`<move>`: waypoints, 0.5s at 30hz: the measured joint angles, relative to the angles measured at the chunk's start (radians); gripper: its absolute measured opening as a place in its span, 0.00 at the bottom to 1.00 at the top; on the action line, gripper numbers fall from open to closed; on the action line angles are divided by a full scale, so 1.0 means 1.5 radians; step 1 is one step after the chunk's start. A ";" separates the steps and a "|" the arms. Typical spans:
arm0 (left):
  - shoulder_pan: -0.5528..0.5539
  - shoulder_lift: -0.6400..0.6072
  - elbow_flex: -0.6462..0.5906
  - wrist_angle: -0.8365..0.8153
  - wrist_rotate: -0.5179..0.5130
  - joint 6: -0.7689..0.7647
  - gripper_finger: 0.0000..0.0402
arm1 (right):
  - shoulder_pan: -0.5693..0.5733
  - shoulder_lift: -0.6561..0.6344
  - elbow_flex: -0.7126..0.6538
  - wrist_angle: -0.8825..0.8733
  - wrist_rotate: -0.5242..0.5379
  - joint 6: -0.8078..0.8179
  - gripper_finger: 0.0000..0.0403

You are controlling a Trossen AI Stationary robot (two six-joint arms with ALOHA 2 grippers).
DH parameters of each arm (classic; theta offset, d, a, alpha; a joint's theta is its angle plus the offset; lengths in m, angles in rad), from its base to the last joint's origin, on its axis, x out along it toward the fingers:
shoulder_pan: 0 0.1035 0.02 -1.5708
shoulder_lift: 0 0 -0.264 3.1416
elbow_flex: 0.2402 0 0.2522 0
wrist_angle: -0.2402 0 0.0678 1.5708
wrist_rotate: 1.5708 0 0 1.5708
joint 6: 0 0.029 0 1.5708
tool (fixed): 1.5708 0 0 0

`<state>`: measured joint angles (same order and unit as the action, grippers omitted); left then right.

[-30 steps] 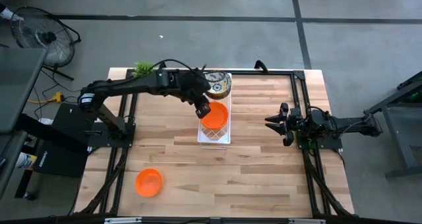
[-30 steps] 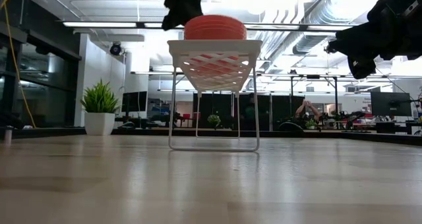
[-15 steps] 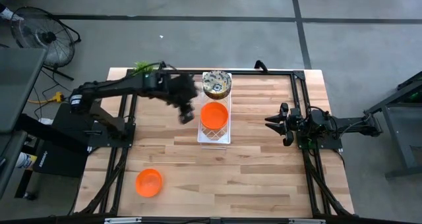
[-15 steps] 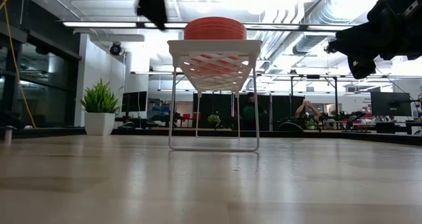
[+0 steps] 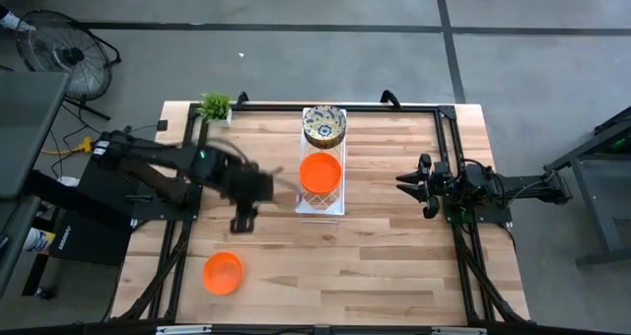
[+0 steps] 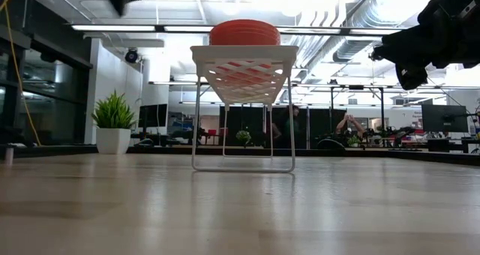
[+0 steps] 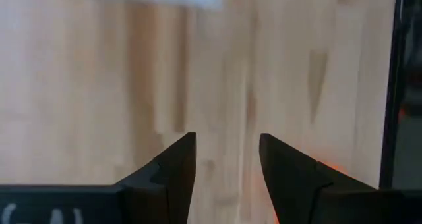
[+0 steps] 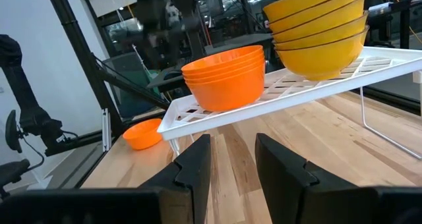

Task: Pick & Place Mini bowls
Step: Stack the orange bowl on top of the orange bowl on the shelf

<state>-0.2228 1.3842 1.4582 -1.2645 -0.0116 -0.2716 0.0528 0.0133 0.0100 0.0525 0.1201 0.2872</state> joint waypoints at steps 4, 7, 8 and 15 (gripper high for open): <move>-0.084 -0.020 -0.079 0.028 0.006 -0.025 0.40 | 0.000 0.000 0.000 -0.001 0.000 0.000 0.27; -0.149 -0.037 -0.142 0.045 0.007 -0.054 0.40 | 0.000 0.000 0.000 -0.001 0.000 0.000 0.27; -0.171 -0.045 -0.162 0.052 0.007 -0.068 0.40 | 0.000 0.000 0.000 -0.001 0.000 0.000 0.27; -0.267 -0.059 -0.279 0.136 0.016 -0.194 0.40 | 0.000 0.000 0.000 -0.001 0.000 0.000 0.27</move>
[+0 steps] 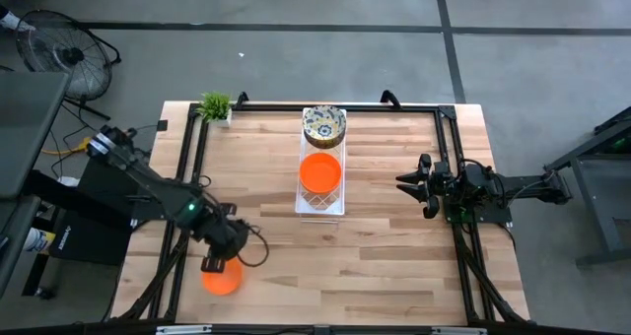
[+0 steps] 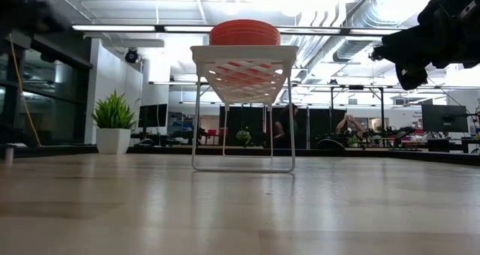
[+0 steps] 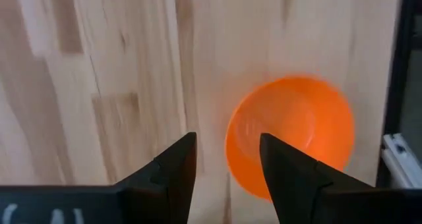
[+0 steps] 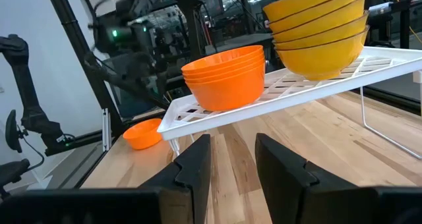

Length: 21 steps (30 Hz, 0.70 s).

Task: Pick & Place Mini bowls
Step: Stack the orange bowl on top of the orange bowl on the shelf

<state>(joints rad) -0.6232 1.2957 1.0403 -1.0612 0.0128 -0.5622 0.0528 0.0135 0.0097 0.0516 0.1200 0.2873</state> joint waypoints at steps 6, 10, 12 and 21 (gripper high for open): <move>-0.054 0.000 -0.070 0.043 0.009 -0.138 0.40 | 0.000 0.000 0.000 0.000 0.000 0.000 0.27; -0.067 0.001 -0.103 0.070 0.015 -0.210 0.40 | 0.000 0.000 0.000 0.000 0.000 0.000 0.27; -0.067 0.001 -0.119 0.066 0.015 -0.244 0.40 | 0.000 0.000 0.000 0.000 0.000 0.000 0.27; -0.067 0.001 -0.170 0.091 0.037 -0.295 0.40 | 0.000 0.000 0.000 0.001 0.000 0.000 0.27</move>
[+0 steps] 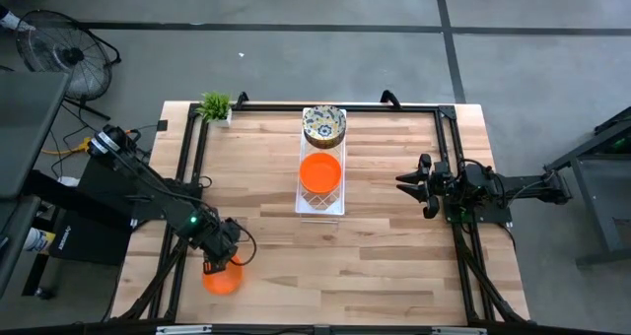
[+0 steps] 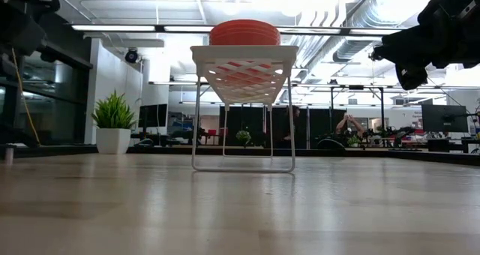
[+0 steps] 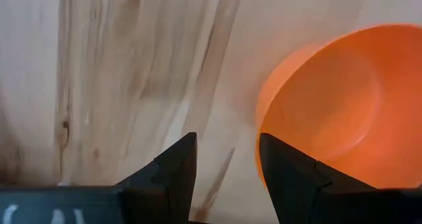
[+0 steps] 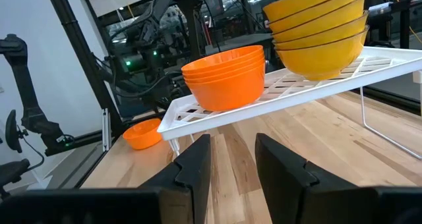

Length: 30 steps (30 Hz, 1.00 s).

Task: Pick & Place Mini bowls
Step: Stack the orange bowl on top of the orange bowl on the shelf

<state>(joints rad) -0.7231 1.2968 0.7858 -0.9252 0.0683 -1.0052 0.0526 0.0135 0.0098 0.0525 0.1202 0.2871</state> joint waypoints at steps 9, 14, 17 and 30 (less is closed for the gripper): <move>-0.018 0.005 -0.008 0.009 0.016 -0.020 0.40 | 0.000 0.000 0.000 0.000 0.000 0.000 0.27; -0.021 0.026 -0.008 0.022 0.024 -0.018 0.40 | 0.000 0.000 0.000 0.000 0.000 0.000 0.27; -0.021 0.048 -0.008 0.048 0.039 -0.006 0.40 | 0.000 0.000 0.000 0.000 0.000 0.000 0.27; -0.020 0.063 -0.008 0.050 0.039 0.012 0.10 | 0.000 0.000 0.000 -0.001 0.000 0.000 0.27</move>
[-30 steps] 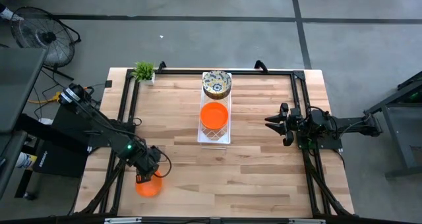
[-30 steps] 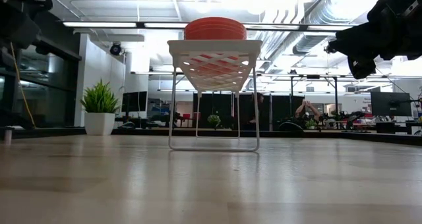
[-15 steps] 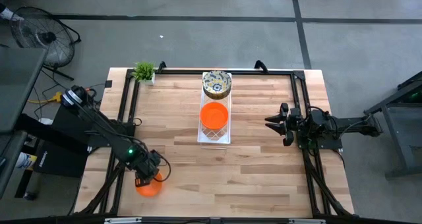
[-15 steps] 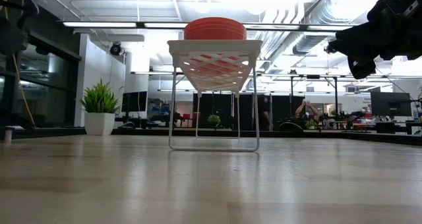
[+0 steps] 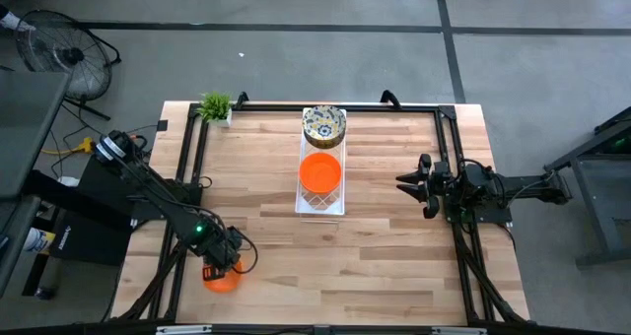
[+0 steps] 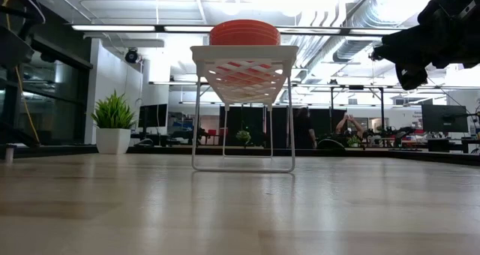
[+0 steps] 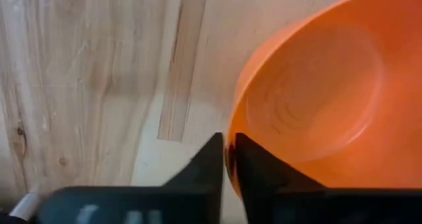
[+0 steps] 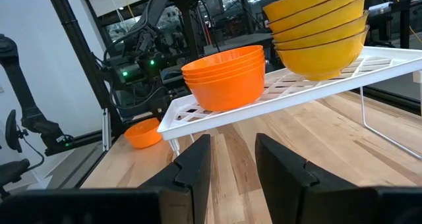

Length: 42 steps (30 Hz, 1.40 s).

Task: Pick & Place Mini bowls
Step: Stack the orange bowl on top of the orange bowl on the shelf

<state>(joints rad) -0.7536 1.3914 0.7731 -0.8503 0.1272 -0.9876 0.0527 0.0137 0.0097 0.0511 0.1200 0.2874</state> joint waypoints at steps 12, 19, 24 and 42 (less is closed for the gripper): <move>0.014 -0.027 0.024 -0.009 0.000 0.048 0.01 | 0.000 0.000 0.000 0.000 0.000 0.000 0.27; 0.075 -0.068 0.128 -0.074 -0.055 0.132 0.00 | 0.000 0.000 0.000 0.000 0.000 0.000 0.27; 0.142 -0.072 0.242 -0.149 -0.110 0.226 0.00 | 0.000 0.000 0.000 0.001 0.000 0.000 0.27; 0.384 -0.072 0.430 -0.197 -0.141 0.436 0.00 | 0.000 0.000 0.000 0.002 0.000 0.000 0.27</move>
<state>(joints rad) -0.1777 1.2835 1.4179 -1.1450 -0.0848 -0.3340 0.0528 0.0139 0.0097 0.0547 0.1204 0.2871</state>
